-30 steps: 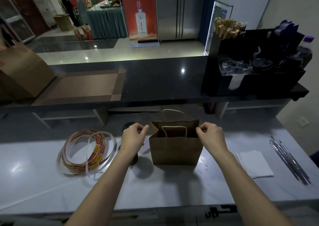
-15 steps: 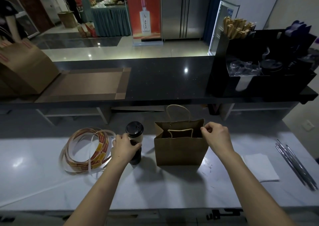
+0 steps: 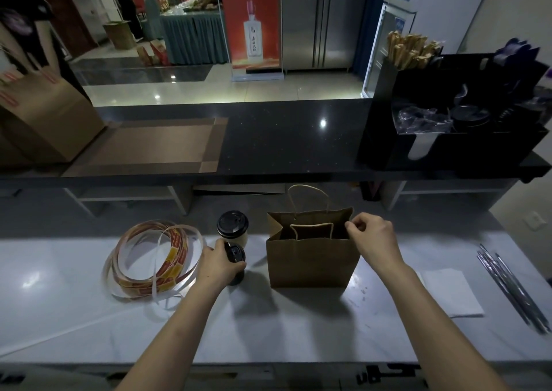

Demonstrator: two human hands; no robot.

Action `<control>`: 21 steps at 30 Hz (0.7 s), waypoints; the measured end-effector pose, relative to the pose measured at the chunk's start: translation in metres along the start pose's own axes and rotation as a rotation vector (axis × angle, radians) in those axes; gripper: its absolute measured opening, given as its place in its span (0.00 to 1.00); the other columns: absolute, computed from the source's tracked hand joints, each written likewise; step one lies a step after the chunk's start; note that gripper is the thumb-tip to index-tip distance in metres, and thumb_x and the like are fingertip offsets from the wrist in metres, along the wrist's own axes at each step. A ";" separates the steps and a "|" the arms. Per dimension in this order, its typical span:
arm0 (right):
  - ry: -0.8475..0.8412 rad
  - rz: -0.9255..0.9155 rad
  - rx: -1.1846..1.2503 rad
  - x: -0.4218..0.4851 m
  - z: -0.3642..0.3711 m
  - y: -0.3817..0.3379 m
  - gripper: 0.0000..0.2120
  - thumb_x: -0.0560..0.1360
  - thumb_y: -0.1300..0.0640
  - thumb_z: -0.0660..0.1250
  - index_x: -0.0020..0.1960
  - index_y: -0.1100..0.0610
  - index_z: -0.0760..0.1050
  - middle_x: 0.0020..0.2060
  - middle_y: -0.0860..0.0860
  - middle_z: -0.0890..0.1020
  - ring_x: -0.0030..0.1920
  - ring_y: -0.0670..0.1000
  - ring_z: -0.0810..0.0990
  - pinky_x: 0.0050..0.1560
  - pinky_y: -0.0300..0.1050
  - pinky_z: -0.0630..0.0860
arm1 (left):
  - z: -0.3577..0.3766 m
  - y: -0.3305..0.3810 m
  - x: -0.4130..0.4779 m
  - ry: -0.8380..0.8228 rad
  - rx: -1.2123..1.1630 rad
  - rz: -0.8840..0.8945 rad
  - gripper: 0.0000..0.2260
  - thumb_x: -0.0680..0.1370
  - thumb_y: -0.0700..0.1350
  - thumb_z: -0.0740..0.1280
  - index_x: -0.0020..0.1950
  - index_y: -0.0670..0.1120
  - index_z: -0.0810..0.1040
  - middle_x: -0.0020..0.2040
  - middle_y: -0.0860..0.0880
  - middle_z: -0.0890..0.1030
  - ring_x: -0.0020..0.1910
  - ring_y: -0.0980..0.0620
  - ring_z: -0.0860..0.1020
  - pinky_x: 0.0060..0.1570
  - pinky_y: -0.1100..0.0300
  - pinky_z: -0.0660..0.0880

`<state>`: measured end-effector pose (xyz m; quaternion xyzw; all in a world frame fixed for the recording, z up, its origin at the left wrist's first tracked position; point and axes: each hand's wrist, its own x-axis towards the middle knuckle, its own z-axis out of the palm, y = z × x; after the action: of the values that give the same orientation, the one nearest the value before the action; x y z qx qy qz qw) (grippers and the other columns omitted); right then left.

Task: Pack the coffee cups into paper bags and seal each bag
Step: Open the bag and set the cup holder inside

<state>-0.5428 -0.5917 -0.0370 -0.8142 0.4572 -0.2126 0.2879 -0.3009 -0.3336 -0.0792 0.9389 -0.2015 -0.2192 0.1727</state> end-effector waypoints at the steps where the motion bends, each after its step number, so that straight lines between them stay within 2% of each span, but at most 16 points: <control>1: -0.001 -0.001 -0.001 0.000 0.000 0.000 0.05 0.81 0.52 0.71 0.51 0.53 0.82 0.41 0.48 0.83 0.40 0.45 0.81 0.42 0.41 0.82 | -0.001 0.000 -0.001 0.002 -0.004 0.003 0.35 0.68 0.59 0.77 0.71 0.49 0.68 0.63 0.41 0.73 0.59 0.39 0.78 0.59 0.46 0.80; 8: -0.013 -0.005 0.002 -0.001 0.001 0.000 0.05 0.81 0.52 0.71 0.50 0.52 0.82 0.41 0.48 0.83 0.39 0.46 0.81 0.42 0.41 0.83 | -0.013 0.015 -0.013 0.062 -0.113 0.056 0.36 0.71 0.56 0.77 0.76 0.50 0.67 0.66 0.41 0.73 0.63 0.39 0.76 0.63 0.46 0.78; 13: -0.012 -0.007 0.005 0.001 -0.001 0.003 0.05 0.81 0.52 0.71 0.51 0.53 0.83 0.41 0.48 0.83 0.40 0.45 0.81 0.43 0.42 0.82 | -0.036 0.031 -0.027 0.145 -0.193 0.086 0.36 0.75 0.56 0.76 0.78 0.51 0.64 0.70 0.41 0.69 0.66 0.39 0.75 0.63 0.47 0.77; 21: -0.030 0.006 0.012 0.002 -0.006 0.003 0.05 0.81 0.51 0.71 0.50 0.52 0.83 0.41 0.48 0.83 0.41 0.45 0.82 0.42 0.39 0.80 | -0.091 0.074 -0.047 0.327 -0.359 0.244 0.34 0.77 0.62 0.71 0.79 0.57 0.62 0.70 0.45 0.66 0.69 0.41 0.70 0.68 0.41 0.75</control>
<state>-0.5473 -0.5963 -0.0345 -0.8141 0.4539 -0.2022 0.3005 -0.3184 -0.3544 0.0444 0.8850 -0.2403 -0.0745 0.3919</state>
